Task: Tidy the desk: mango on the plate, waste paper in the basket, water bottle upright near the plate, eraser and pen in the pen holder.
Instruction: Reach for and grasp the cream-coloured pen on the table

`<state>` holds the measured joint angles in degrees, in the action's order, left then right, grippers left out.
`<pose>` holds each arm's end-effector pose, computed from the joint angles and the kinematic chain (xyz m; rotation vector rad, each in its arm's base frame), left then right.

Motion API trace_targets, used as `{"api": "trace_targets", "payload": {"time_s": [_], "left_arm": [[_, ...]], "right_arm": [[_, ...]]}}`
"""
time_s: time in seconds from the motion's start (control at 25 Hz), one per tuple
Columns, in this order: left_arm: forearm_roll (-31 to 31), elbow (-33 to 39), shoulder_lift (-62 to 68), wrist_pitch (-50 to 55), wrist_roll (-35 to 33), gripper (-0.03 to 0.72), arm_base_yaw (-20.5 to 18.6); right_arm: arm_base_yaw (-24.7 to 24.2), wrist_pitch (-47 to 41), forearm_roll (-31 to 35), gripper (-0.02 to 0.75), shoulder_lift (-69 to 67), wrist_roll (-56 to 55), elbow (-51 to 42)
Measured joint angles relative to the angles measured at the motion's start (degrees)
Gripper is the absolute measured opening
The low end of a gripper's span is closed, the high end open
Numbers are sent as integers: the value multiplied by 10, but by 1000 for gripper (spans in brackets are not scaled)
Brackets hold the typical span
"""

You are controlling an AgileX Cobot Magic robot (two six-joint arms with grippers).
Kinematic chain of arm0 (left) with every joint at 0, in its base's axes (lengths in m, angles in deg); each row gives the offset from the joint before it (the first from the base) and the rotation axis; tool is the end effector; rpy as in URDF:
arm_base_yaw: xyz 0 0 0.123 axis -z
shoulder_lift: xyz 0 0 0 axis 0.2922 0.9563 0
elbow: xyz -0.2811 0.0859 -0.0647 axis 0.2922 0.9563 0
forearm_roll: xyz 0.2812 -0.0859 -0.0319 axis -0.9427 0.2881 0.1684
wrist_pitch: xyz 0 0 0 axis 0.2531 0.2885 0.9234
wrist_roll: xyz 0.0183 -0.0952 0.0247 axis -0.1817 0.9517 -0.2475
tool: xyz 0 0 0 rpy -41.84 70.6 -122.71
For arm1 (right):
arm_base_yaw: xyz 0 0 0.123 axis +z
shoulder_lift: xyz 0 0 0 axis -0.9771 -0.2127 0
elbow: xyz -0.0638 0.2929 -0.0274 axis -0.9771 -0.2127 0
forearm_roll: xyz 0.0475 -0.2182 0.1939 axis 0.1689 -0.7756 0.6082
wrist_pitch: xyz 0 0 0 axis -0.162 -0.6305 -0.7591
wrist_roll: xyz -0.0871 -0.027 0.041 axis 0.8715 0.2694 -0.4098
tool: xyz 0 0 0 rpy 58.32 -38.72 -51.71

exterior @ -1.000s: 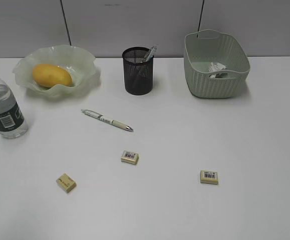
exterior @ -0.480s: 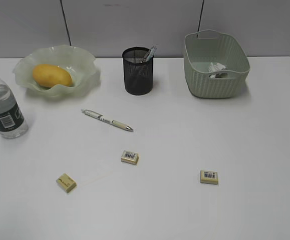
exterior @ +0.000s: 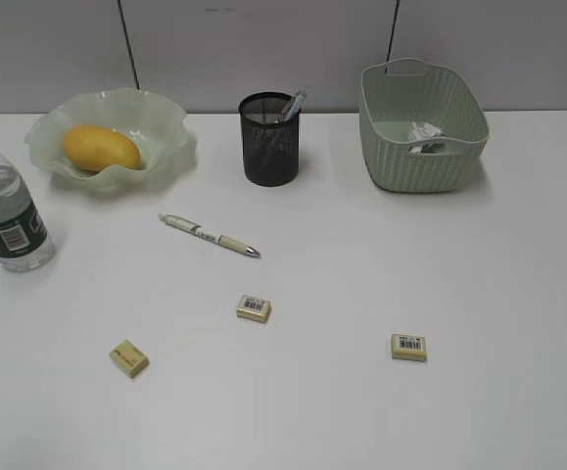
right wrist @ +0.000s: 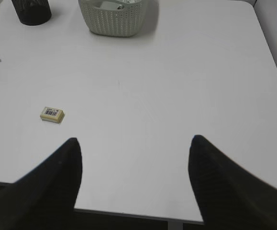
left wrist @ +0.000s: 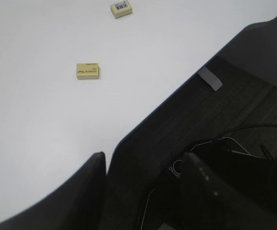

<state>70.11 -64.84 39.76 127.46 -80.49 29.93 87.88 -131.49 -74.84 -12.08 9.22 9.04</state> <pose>0.0554 -0.0605 0.2851 0.8615 2.2594 -0.4419 0.0249 0.0016 0.2981 -0.1698 2.0037 0.0793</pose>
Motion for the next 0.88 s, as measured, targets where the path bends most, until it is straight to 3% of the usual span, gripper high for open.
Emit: {"api": "trace_targets", "payload": {"time_s": [0.16, 0.4, 0.64, 0.88], "left_arm": [[2, 0, -4, -1, 0, 368, -35], [2, 0, -22, -2, -1, 304, -177], [2, 0, -102, -2, -1, 242, -337], [2, 0, -186, -1, -1, 235, -430]], "right_arm": [[0, 0, 1, 550, 0, 0, 0], [0, 24, -16, 543, -44, 0, 13], [0, 122, -26, 536, -229, 0, 36], [0, 169, -15, 531, -446, 9, 73]]}}
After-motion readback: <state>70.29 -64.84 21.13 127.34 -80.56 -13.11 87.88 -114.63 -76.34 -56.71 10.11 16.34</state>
